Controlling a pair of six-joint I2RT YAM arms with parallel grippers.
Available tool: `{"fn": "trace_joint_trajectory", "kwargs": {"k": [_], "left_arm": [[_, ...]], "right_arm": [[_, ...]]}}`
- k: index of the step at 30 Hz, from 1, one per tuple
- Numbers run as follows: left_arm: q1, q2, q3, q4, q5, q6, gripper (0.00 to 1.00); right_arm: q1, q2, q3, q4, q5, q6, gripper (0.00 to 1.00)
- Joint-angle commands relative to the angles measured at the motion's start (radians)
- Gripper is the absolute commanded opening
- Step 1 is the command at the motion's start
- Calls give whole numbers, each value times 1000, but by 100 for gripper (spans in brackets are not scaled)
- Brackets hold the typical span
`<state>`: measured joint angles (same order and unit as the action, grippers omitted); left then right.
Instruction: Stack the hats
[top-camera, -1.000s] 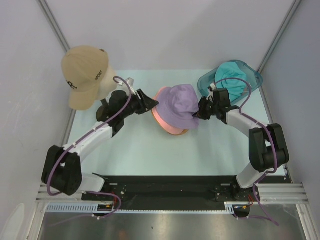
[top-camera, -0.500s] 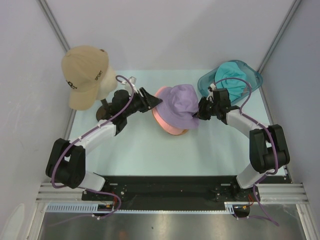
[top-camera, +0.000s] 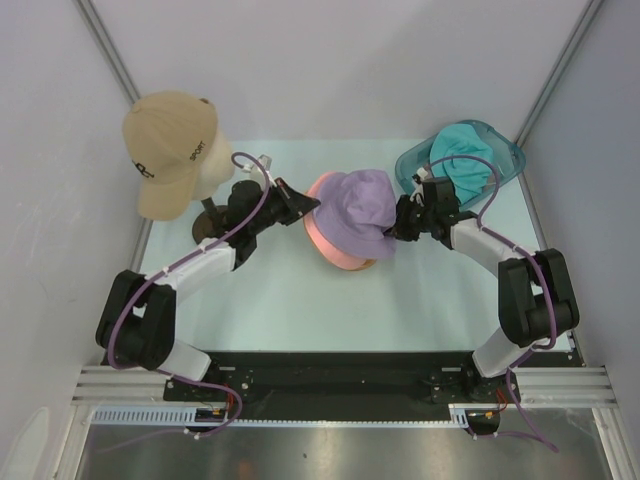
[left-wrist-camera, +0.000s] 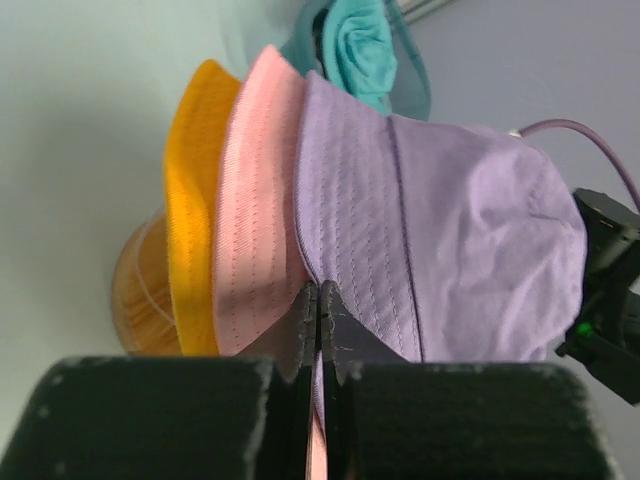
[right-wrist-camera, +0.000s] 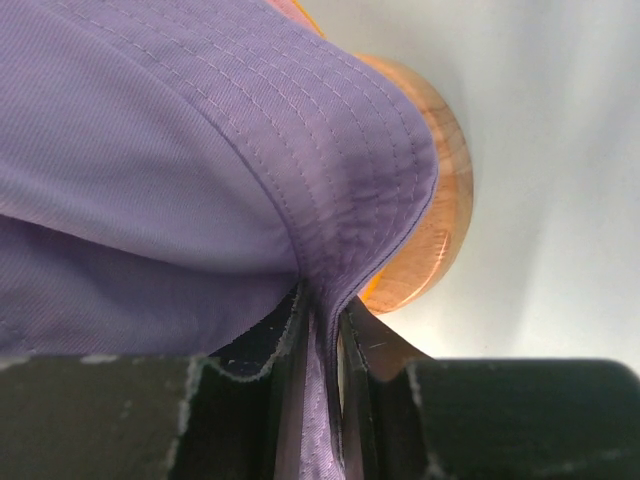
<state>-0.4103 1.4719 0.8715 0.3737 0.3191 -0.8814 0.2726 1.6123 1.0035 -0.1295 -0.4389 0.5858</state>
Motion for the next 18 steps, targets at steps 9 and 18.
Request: {"fn": "trace_joint_trajectory", "kwargs": {"k": [9, 18], "left_arm": [[-4, 62, 17, -248, -175, 150, 0], [-4, 133, 66, -308, -222, 220, 0]], "right_arm": [[17, -92, 47, -94, 43, -50, 25], [-26, -163, 12, -137, 26, -63, 43]]}}
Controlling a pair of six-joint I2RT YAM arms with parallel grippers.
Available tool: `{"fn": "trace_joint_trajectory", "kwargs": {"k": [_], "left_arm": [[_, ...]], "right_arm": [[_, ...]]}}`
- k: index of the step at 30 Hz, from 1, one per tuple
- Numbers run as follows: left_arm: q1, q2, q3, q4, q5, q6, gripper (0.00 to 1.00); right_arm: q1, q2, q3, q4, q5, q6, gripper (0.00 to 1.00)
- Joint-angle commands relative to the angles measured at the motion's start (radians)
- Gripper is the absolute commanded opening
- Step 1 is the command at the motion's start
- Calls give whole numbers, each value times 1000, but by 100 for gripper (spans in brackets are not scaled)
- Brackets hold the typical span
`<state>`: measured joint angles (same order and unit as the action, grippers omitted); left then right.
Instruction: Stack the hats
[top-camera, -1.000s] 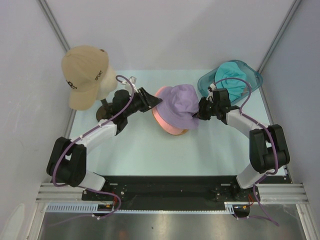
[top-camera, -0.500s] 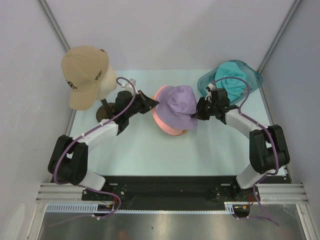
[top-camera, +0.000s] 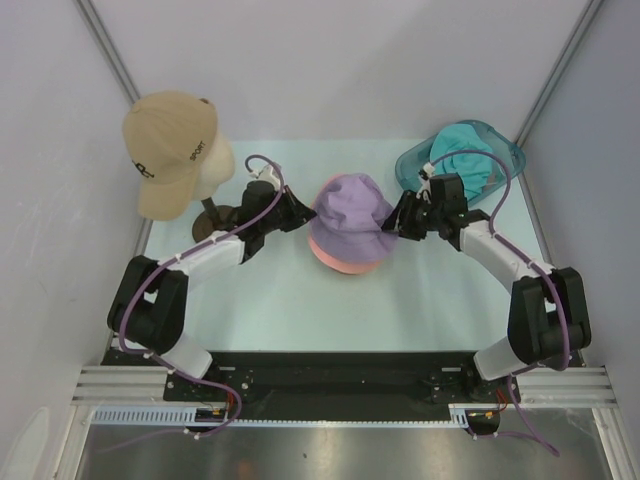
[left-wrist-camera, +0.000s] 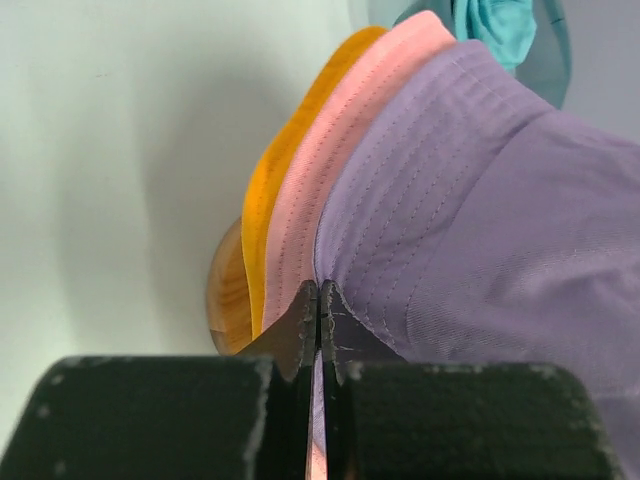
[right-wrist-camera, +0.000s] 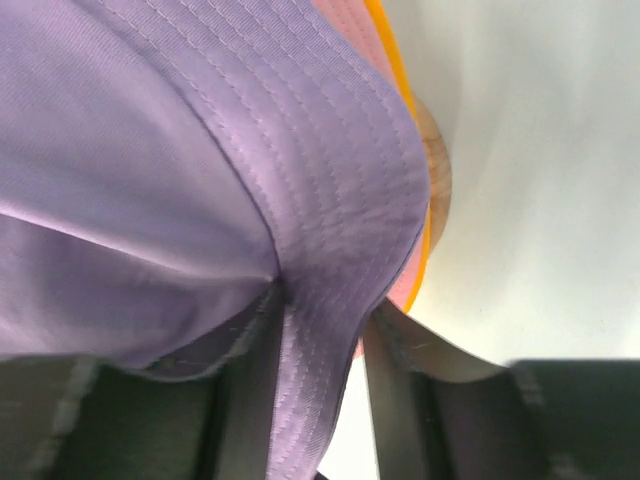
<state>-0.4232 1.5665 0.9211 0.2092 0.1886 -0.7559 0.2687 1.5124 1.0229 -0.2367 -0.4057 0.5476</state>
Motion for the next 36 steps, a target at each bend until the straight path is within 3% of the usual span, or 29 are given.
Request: {"fn": "trace_joint_trajectory", "kwargs": {"k": [1, 5, 11, 15, 20, 21, 25, 27, 36], "left_arm": [[9, 44, 27, -151, -98, 99, 0], [9, 58, 44, -185, -110, 124, 0], [9, 56, 32, -182, -109, 151, 0], [9, 46, 16, -168, -94, 147, 0], [9, 36, 10, -159, -90, 132, 0], [9, 36, 10, -160, -92, 132, 0], [9, 46, 7, -160, -95, 127, 0], [9, 55, 7, -162, -94, 127, 0], [9, 49, -8, -139, -94, 127, 0]], "right_arm": [[-45, -67, -17, -41, -8, -28, 45], [-92, -110, -47, -72, -5, -51, 51], [-154, -216, -26, -59, -99, -78, 70], [-160, -225, -27, 61, -292, -49, 71], [-143, -179, -110, 112, -341, -26, 70], [-143, -176, -127, 149, -343, -12, 70], [-137, -147, -211, 265, -355, 28, 37], [-120, -101, -231, 287, -355, 22, 30], [-89, 3, -222, 383, -366, 55, 31]]}}
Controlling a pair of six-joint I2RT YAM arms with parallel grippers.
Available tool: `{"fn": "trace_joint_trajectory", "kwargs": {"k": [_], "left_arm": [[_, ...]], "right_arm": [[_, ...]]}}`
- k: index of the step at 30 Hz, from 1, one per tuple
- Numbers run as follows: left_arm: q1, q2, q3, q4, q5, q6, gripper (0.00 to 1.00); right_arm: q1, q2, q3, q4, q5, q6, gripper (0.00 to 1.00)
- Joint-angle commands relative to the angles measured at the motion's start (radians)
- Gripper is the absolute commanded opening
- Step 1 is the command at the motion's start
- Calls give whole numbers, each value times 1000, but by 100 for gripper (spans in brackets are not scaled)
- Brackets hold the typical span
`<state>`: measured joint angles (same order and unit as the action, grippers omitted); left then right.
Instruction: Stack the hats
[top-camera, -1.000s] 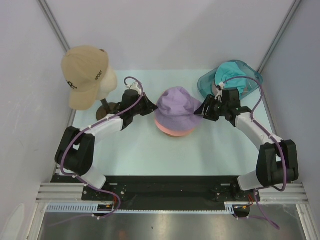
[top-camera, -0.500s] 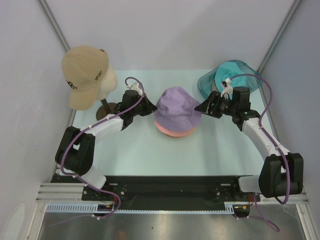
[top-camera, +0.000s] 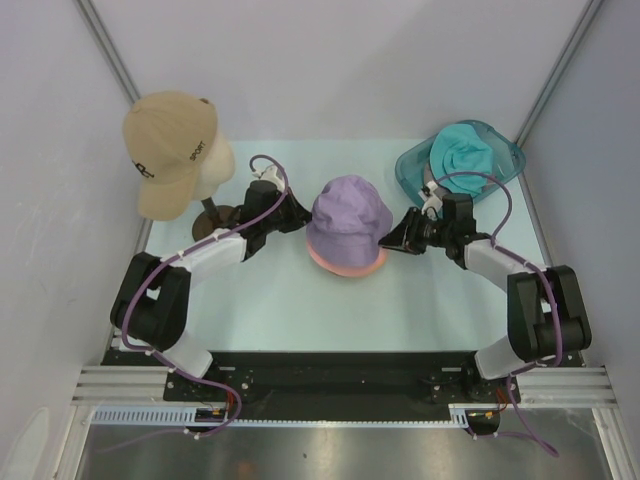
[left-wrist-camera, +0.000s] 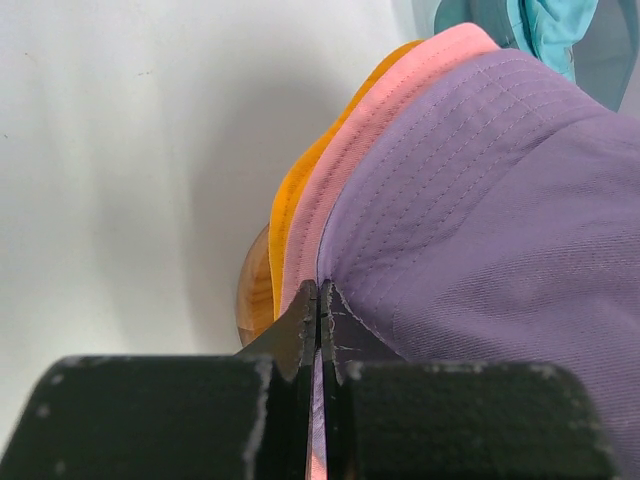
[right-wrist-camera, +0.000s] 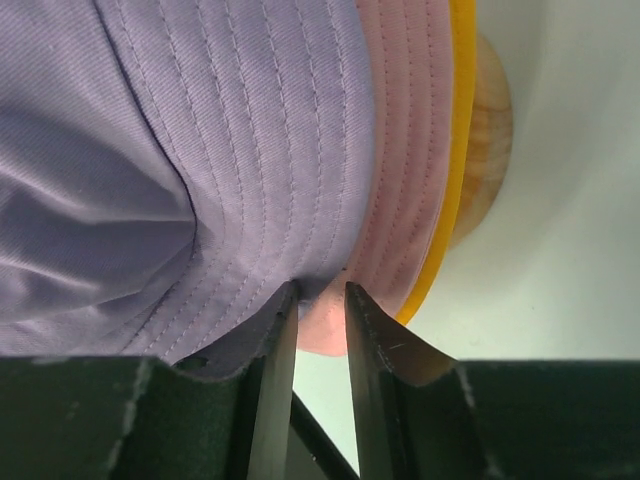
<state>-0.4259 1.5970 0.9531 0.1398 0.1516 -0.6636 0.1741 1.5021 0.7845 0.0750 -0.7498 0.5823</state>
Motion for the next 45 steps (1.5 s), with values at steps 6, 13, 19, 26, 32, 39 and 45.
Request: {"fn": "trace_joint_trajectory", "kwargs": {"k": [6, 13, 19, 26, 32, 39, 45], "left_arm": [[13, 34, -53, -29, -43, 65, 0], [13, 47, 30, -5, 46, 225, 0], [13, 102, 137, -34, 100, 312, 0], [13, 176, 245, -40, 129, 326, 0], [13, 192, 257, -8, 129, 315, 0], [13, 210, 269, 46, 140, 289, 0], [13, 253, 312, 84, 265, 309, 0]], "right_arm": [[-31, -71, 50, -144, 15, -84, 46], [-160, -206, 105, -172, -75, -107, 71], [-163, -60, 114, 150, -132, 49, 71], [-154, 92, 134, 350, -177, 191, 72], [-96, 133, 119, 436, -207, 290, 72], [-48, 176, 110, 428, -207, 284, 72], [-123, 170, 133, 425, -195, 264, 72]]}}
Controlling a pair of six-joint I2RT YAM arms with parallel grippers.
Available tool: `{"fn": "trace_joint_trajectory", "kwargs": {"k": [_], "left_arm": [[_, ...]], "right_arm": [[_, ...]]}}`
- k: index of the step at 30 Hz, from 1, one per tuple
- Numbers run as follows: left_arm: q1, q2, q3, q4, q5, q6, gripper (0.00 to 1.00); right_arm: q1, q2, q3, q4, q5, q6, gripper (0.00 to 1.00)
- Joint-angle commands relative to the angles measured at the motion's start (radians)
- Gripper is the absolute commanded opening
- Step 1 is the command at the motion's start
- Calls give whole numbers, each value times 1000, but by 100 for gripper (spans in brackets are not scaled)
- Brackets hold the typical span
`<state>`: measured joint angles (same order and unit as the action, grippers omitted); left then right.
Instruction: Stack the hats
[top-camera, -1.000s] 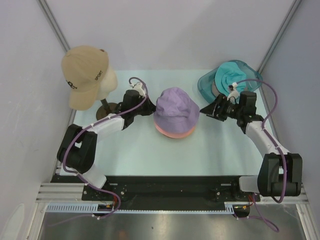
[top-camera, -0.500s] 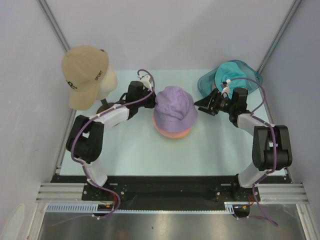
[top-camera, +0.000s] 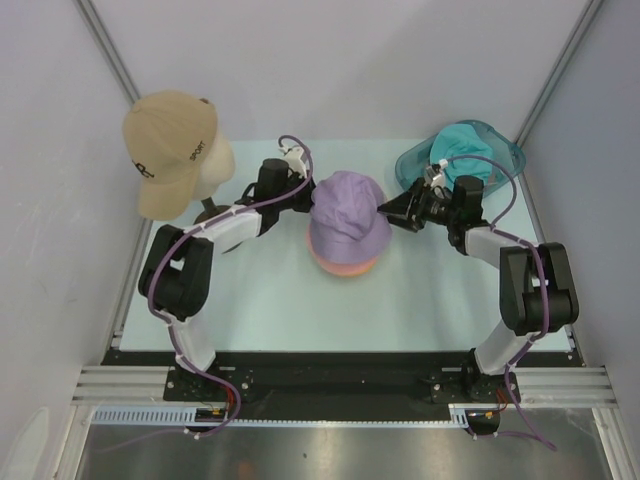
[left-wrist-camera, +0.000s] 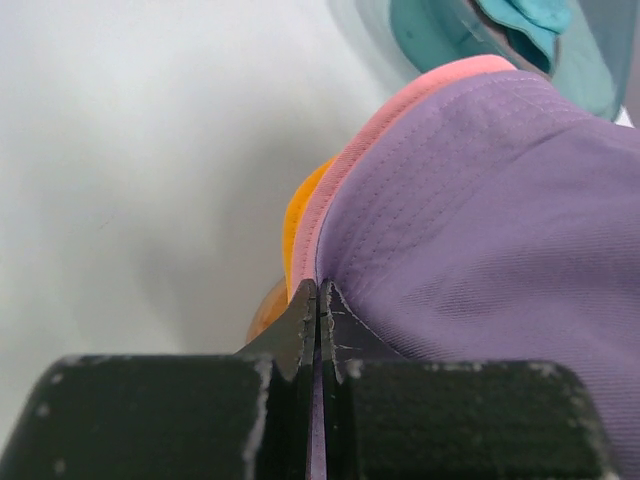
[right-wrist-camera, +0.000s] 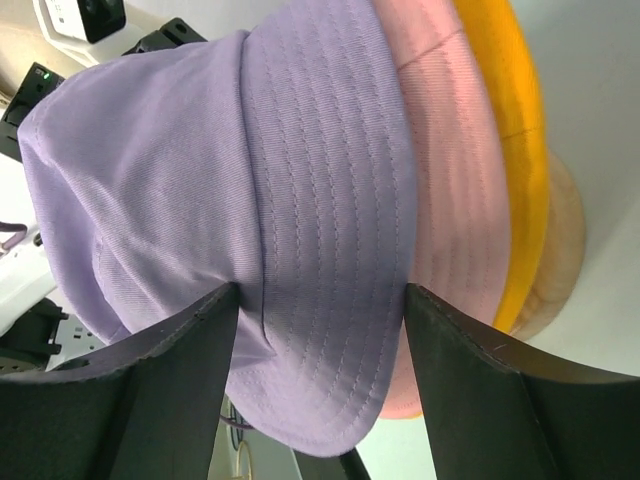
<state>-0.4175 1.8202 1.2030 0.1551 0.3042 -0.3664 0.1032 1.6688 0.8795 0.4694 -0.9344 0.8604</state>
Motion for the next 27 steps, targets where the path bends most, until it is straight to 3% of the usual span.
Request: {"fn": "trace_joint_trajectory", "kwargs": {"k": [1, 8, 12, 27], "left_arm": [[5, 34, 79, 69, 134, 21, 0], [5, 59, 122, 69, 252, 58, 0], [5, 74, 147, 41, 259, 66, 0], [6, 117, 196, -42, 220, 95, 0]], "right_arm": [[-66, 8, 51, 31, -15, -15, 71], [-96, 69, 148, 66, -70, -20, 71], [-96, 104, 150, 164, -92, 45, 69], [-37, 120, 124, 170, -112, 34, 64]]}}
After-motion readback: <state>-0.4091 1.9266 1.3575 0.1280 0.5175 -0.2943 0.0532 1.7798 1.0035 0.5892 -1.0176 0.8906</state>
